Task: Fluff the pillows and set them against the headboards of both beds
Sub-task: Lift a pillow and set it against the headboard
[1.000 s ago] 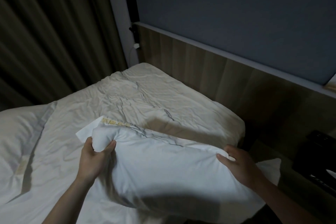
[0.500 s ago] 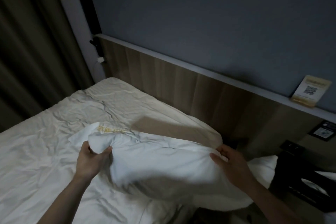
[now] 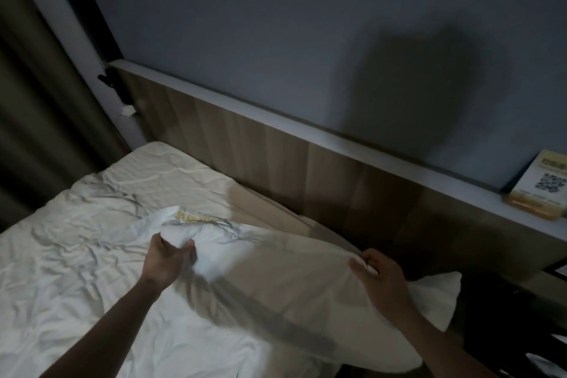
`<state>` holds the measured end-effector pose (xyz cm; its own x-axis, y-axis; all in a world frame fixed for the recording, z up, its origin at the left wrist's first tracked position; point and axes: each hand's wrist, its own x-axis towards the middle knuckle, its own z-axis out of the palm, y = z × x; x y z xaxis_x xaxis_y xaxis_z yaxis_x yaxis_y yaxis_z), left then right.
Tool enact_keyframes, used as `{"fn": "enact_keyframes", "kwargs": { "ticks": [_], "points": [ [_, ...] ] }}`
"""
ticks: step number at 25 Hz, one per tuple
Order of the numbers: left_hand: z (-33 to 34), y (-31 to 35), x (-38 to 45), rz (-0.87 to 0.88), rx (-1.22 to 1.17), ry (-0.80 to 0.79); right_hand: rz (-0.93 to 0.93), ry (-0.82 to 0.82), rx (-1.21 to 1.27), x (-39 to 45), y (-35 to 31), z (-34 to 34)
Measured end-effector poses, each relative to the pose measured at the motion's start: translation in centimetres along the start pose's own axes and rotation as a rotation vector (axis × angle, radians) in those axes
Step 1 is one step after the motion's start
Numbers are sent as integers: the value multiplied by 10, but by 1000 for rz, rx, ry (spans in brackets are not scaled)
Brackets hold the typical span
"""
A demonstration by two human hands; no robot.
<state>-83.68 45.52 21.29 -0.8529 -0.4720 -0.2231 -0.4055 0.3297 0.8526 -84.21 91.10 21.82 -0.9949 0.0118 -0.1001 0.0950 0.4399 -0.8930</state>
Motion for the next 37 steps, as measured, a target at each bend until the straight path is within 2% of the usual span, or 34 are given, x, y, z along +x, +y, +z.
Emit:
{"fn": "enact_keyframes", "kwargs": {
  "ticks": [4,8,11,15,19,23,26,30,35,37],
  "points": [
    [49,19,58,-57,95,-8,87,-2,3,57,18,-5],
    [87,-4,141,-210,177,30,135,25,-12,109,36,-9],
    [117,35,154,-168,202,2,164,53,-32,140,44,-13],
    [151,45,190,-176,215,-85,205,94,-30,171,57,-17],
    [182,72,208,-141,195,-41,156,185,-19,187,62,-25],
    [209,88,226,-111,117,-1,223,268,35,187,54,-35],
    [227,95,233,-103,60,-45,237,327,39,190,55,-46],
    [248,103,259,-92,153,-120,281,319,-26,201,60,-52],
    [264,136,257,-40,197,-56,170,424,-61,207,56,-69],
    [267,133,262,-45,191,-88,178,446,-81,204,61,-72]
  ]
}}
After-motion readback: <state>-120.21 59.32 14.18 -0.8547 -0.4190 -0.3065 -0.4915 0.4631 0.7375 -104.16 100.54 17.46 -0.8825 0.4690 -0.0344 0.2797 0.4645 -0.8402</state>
